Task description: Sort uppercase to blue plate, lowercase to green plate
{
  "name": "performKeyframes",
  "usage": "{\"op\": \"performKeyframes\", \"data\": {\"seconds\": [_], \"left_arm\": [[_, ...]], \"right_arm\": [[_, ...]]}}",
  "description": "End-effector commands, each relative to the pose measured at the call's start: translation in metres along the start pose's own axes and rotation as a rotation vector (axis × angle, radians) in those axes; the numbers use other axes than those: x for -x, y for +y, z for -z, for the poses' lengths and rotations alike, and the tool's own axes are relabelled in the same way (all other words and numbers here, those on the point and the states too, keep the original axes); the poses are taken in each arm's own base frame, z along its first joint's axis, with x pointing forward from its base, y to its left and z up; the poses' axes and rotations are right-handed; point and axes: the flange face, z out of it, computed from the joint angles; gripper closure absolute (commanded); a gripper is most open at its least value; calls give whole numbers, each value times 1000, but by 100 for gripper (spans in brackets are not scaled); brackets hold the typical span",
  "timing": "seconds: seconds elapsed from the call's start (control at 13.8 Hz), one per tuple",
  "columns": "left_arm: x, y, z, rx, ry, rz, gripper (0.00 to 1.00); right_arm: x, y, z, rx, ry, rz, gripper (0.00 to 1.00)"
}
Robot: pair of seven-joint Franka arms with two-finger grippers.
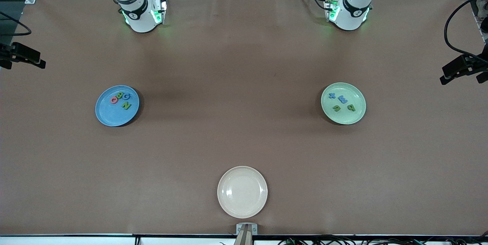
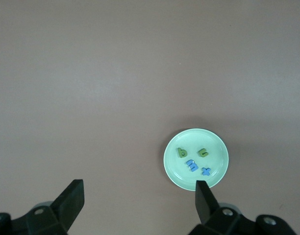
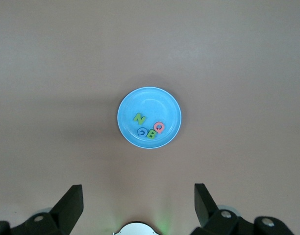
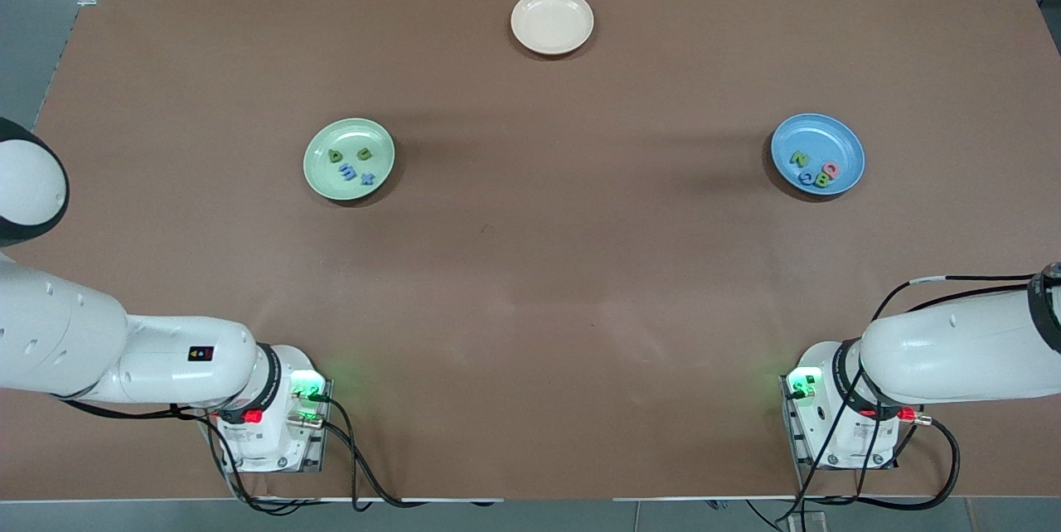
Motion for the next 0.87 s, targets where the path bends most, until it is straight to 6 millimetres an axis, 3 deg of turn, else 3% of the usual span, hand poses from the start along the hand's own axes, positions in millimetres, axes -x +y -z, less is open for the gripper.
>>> {"op": "performKeyframes", "data": {"seconds": [0.0,0.22,0.51,0.79], "left_arm": [[17,3,5,18,-5,7,0],[27,6,3,21,-13,4,0],[24,7,4,20,-9,-1,0],[15,22,3,16,16,-28,0]], "right_arm": [[13,-3,1,-8,13,12,0],[15,0,4,-1,20,6,0],[18,1,7,5,27,7,0],[19,3,10,9,38,5,0]]}}
